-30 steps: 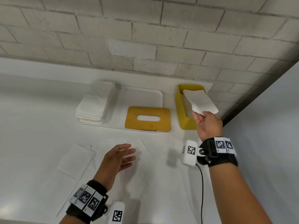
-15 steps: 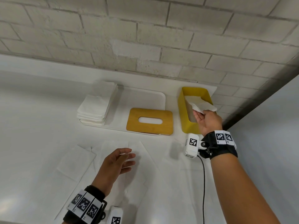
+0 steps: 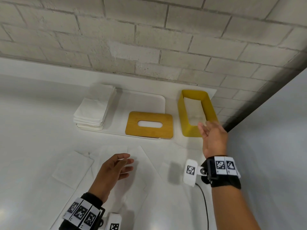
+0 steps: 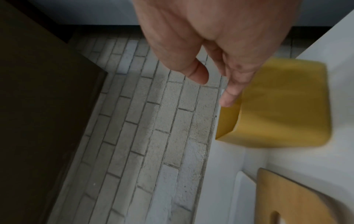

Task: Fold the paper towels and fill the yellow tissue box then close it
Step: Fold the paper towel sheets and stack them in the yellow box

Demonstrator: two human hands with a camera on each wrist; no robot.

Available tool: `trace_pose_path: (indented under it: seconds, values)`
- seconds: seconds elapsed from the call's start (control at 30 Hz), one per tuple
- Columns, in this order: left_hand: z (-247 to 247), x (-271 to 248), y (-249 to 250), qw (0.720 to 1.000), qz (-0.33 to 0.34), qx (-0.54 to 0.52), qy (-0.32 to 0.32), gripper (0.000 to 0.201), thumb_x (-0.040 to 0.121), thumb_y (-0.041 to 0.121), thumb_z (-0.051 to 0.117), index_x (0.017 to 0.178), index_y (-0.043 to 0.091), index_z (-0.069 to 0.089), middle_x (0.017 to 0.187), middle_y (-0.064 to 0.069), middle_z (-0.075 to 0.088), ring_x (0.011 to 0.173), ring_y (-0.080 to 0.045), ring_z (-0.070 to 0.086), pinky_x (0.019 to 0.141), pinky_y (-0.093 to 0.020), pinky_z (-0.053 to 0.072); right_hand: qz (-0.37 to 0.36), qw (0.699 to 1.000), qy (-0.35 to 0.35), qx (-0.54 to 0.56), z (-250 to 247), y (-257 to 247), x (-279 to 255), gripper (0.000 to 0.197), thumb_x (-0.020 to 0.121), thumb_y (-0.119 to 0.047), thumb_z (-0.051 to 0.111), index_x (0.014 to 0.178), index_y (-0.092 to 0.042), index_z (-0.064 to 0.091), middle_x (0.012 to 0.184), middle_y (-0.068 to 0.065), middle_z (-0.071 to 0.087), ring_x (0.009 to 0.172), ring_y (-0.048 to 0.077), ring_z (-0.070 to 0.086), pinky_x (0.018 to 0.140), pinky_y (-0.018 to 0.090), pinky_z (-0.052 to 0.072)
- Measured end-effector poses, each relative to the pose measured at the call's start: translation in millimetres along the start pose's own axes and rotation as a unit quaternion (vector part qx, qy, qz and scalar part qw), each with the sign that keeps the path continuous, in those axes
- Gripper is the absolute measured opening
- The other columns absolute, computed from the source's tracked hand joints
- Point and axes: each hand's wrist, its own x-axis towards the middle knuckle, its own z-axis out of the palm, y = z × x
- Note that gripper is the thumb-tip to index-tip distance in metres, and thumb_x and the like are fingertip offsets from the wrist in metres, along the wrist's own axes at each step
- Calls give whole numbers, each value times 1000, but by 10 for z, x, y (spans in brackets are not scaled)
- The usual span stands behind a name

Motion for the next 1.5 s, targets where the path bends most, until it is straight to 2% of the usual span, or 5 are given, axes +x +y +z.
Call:
trace_pose_path:
  seconds: [0.2, 0.37, 0.67, 1.27, 1.5]
  values:
    - [-20, -91, 2, 1000, 17, 20, -3, 20, 105, 15, 53, 116, 18, 69, 108, 0, 79, 100, -23, 75, 93, -42, 58, 39, 974, -124, -184, -380, 389, -554, 20, 99, -4, 58, 117, -5, 65, 102, 13, 72, 90, 24, 72, 89, 34, 58]
    - [-85, -181, -64, 998, 24, 59, 0, 20, 104, 16, 52, 113, 22, 70, 106, 3, 79, 98, -19, 75, 93, -42, 58, -111, 724, -254, -631, -633, 835, -792, 41, 98, -24, 62, 138, -18, 57, 128, 3, 63, 114, 19, 62, 95, 25, 43]
    - [-268, -438, -292, 997, 26, 77, 12, 20, 104, 17, 54, 115, 21, 70, 105, 3, 79, 95, -17, 76, 90, -37, 60, -136, 599, -288, -734, -559, 1023, -1075, 66, 90, -39, 70, 148, -25, 44, 150, 2, 39, 135, 26, 32, 110, 36, 34]
    - [-325, -496, -366, 998, 35, 58, 15, 19, 103, 18, 55, 113, 24, 70, 105, 5, 78, 95, -15, 75, 92, -41, 60, -40, 658, -325, -678, -67, 1191, -1074, 36, 85, -21, 71, 119, -20, 59, 98, -2, 71, 98, 17, 62, 82, 26, 47]
    - [-334, -502, -360, 997, 27, 77, 4, 17, 102, 25, 56, 113, 27, 70, 106, 7, 78, 96, -10, 74, 96, -41, 59, 68, 837, -304, -449, -113, 896, -1100, 7, 84, -8, 65, 80, -13, 68, 78, 2, 69, 78, 26, 63, 73, 35, 50]
